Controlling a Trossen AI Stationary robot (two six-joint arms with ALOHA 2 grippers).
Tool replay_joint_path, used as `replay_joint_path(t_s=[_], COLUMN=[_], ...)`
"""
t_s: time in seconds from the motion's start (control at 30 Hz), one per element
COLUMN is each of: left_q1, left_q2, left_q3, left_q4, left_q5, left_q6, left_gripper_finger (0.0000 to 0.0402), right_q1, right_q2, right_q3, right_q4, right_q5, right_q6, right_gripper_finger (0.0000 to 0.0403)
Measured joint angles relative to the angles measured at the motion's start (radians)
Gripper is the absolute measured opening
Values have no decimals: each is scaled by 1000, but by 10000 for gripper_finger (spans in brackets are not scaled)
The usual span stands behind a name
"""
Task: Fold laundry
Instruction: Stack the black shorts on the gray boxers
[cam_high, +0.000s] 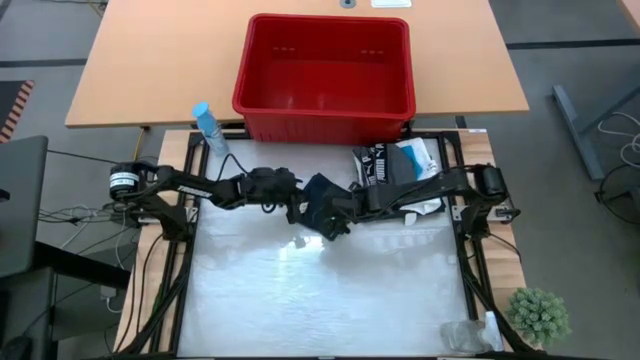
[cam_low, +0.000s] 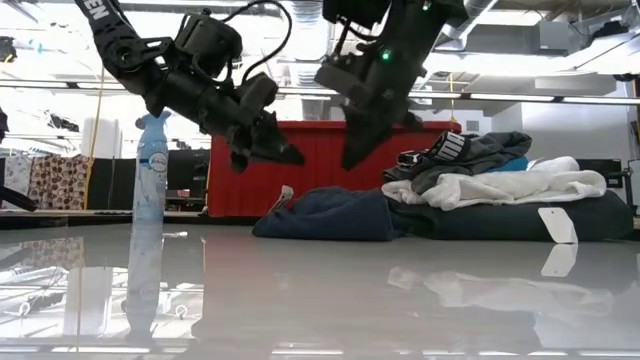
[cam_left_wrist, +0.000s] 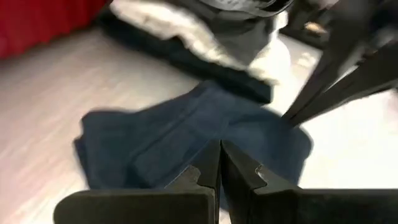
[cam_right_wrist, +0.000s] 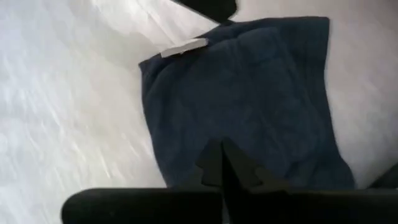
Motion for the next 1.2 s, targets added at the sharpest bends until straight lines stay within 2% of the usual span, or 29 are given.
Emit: replay_joint_path(t_s=[0.17,0.27,0.33,0.47,0.63,0.9,1.2], left_q1=[-16,-24,-23,-22,-16,-16,-17], left_q2=[4,21,52,114,197,289,323], left_q3=[0,-1,2,-1,2,44,69], left_q4=[38,18,62,117,211,165,1], left_q5=[95,86,68,-20,-13,-42,-23], left_q6=[110,173,213,258,272,323,251], left_gripper_finger=[0,0,0,0,0,0,0], right_q1=[-1,-1,-3,-13,-17,-21,1], right_q2=[58,63,61,61,61,61,61], right_q3=[-1,-1,1,0,0,0,0], right_q4=[0,2,3,1,1,-8,-56], right_q5=[7,7,14,23,22,6,6], right_q6=[-8,-30,-31,-37,-26,-21,23], right_gripper_finger=[17,13,13,16,16,17,17])
